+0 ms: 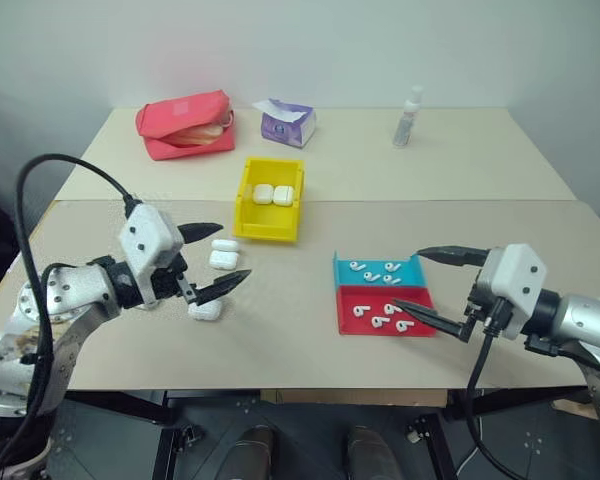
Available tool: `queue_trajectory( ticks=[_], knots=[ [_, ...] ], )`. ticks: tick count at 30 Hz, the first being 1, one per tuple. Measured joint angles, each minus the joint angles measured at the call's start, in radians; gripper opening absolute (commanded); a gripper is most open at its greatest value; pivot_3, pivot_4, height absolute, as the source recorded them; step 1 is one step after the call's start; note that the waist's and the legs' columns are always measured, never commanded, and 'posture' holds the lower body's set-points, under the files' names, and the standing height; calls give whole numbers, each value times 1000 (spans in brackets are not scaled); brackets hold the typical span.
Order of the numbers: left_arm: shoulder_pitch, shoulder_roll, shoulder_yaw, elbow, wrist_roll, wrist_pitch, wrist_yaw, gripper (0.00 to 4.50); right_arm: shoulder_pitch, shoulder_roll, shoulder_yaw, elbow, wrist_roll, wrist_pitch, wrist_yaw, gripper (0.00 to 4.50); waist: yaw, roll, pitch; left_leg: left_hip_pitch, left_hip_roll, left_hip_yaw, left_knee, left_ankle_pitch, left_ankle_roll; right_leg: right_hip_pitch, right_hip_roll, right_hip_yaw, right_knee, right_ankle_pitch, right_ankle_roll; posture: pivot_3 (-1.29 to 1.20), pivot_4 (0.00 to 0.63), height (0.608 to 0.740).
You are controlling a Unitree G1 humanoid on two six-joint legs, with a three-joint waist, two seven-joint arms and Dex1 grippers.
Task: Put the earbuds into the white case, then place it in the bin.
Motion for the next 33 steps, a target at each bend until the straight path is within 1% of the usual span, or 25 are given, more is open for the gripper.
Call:
queue_trajectory(
  ticks=[2, 4, 7, 8, 12, 13, 14, 17, 18, 20, 21, 23, 28, 30, 33],
  knots=[
    [-6, 6, -1, -5, 4, 35, 18, 4500, -10, -2, -1, 0, 1, 0, 4, 4471, 0, 0, 0, 0, 0, 0, 0, 0, 0, 0, 0, 0, 0, 0, 0, 0, 150, 740],
    [-32, 40, -4, -16, -6, 140, 41, 4500, -10, -2, -1, -2, 2, 1, 5, 4471, 0, 0, 0, 0, 0, 0, 0, 0, 0, 0, 1, 0, 1, 0, 0, 0, 150, 740],
    [-161, 123, -31, -27, -48, 459, 107, 4500, -2, -1, -2, -6, 3, 3, 3, 4471, 0, -1, 1, 1, 0, 0, 0, 0, 0, 0, 1, 0, 1, 0, 1, 0, 150, 740],
    [-199, 139, -42, -27, -53, 539, 120, 4500, 0, 1, -1, -8, 2, 3, 2, 4471, 0, -1, 1, 0, 0, 0, 0, 0, 0, 0, 1, 0, 1, 0, 1, 0, 150, 740],
    [-364, 135, -72, 12, -90, 845, 166, 4500, 7, 20, 14, -12, 1, 3, -11, 4471, -3, -2, 1, 0, 0, 0, 0, 0, 0, -1, 2, 0, 2, 0, 1, 0, 150, 740],
    [-405, 143, -81, 36, -96, 915, 166, 4500, 7, 28, 18, -14, 1, 3, -16, 4471, -3, -2, 2, 0, 0, 0, 0, 0, 0, -1, 2, 0, 2, 0, 1, 0, 150, 740],
    [-439, 176, -100, 67, -107, 975, 160, 4500, 10, 32, 24, -18, 0, 3, -21, 4471, -6, -3, 2, 0, 0, 0, 0, 0, 0, -1, 2, 0, 2, 0, 1, 0, 150, 740],
    [-489, 282, -177, 149, -131, 1045, 109, 4500, 14, 48, 44, -25, 0, 3, -33, 4471, -15, -3, 2, 1, 0, 2, -1, 0, 0, -2, 4, 3, 2, 0, 1, 0, 150, 740],
    [-502, 286, -194, 181, -125, 1054, 112, 4500, 16, 53, 50, -24, 0, 3, -37, 4471, -13, -2, 2, 1, 0, 2, -1, 0, 0, -2, 3, 3, 2, 0, 1, 0, 150, 740],
    [-522, 251, -222, 253, -81, 1056, 173, 4500, 14, 68, 56, -24, 0, 3, -41, 4471, -5, -2, 2, 2, 0, 2, -1, 0, -1, -2, 3, 3, 3, 0, 1, 0, 150, 740],
    [-531, 245, -257, 303, -68, 1059, 190, 4500, 14, 68, 57, -24, 0, 3, -42, 4471, -4, -2, 2, 2, 0, 2, -1, 1, -1, -2, 3, 3, 3, 0, 1, 0, 150, 740],
    [-550, 245, -305, 372, -75, 1066, 187, 4500, 15, 68, 58, -24, 0, 3, -42, 4471, -4, -4, 3, 1, 0, 2, -1, 1, -1, -2, 3, 3, 3, 0, 1, 0, 150, 740],
    [-576, 273, -373, 435, -123, 1066, 163, 4500, 14, 59, 60, -25, 2, 19, -35, 4471, -3, -5, 4, -5, 0, 3, -1, 1, -2, -11, 3, 6, 4, 0, 1, 0, 150, 740],
    [-587, 273, -394, 461, -128, 1067, 166, 4500, 15, 50, 56, -25, 5, 23, -31, 4471, -3, -6, 4, -9, 0, 4, -1, 2, -3, -16, 3, 8, 10, 0, 1, 0, 150, 740],
    [-608, 266, -416, 523, -127, 1067, 180, 4500, 20, 42, 51, -31, 16, 31, -29, 4471, -4, -6, 4, -9, 0, 5, 0, 3, -4, -17, 3, 8, 11, 0, 1, 0, 150, 740]
  ],
)
